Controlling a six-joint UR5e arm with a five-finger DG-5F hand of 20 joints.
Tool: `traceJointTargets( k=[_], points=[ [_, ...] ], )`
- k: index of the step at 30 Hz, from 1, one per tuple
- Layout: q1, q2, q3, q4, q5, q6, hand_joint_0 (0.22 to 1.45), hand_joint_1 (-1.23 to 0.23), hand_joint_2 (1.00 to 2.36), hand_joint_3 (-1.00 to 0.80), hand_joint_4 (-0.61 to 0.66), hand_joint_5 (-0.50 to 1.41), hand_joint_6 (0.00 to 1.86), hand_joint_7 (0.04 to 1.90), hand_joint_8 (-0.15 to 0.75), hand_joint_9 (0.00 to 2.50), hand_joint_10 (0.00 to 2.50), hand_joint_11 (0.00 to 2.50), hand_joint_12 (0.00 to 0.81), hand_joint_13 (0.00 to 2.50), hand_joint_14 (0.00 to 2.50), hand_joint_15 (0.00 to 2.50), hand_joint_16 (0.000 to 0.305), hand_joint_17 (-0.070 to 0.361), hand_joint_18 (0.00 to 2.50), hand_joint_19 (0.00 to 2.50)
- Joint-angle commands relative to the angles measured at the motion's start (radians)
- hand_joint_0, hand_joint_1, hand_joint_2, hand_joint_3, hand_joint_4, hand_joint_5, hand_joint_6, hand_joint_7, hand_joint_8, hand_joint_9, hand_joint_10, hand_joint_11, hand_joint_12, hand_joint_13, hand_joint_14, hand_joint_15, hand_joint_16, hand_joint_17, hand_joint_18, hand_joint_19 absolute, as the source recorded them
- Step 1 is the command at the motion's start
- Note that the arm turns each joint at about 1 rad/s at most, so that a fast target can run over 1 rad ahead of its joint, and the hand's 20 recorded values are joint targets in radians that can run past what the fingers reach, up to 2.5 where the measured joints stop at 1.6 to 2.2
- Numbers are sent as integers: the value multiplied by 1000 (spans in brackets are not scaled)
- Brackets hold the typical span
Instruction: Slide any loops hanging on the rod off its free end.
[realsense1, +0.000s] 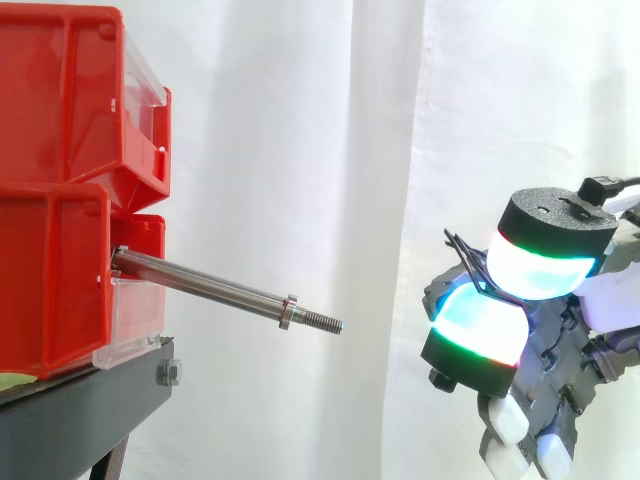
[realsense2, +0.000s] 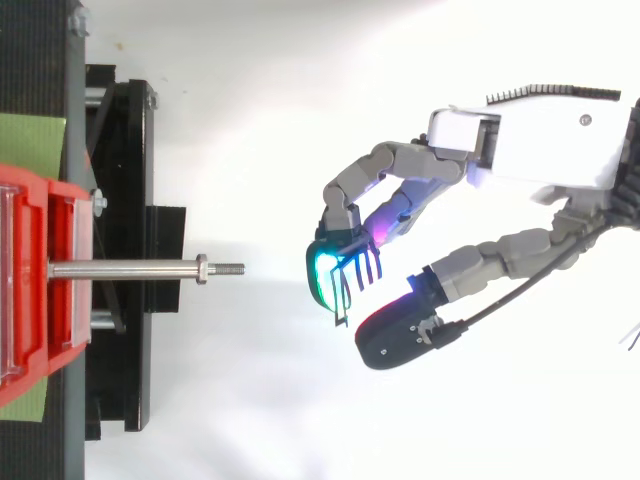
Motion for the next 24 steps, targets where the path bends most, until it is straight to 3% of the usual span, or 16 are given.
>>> traceJointTargets(
  k=[1, 24],
  points=[
    [1, 0, 1, -2, 1, 9, 662, -774, 1006, -433, 65, -211, 887, 1010, 257, 852, 13, 391, 260, 798, 6, 129, 37, 83, 786, 397],
    [5, 0, 7, -36, 6, 40, 682, -812, 1000, -493, 92, -225, 890, 963, 257, 852, 13, 425, 260, 813, 5, 135, 37, 82, 808, 392]
  ],
)
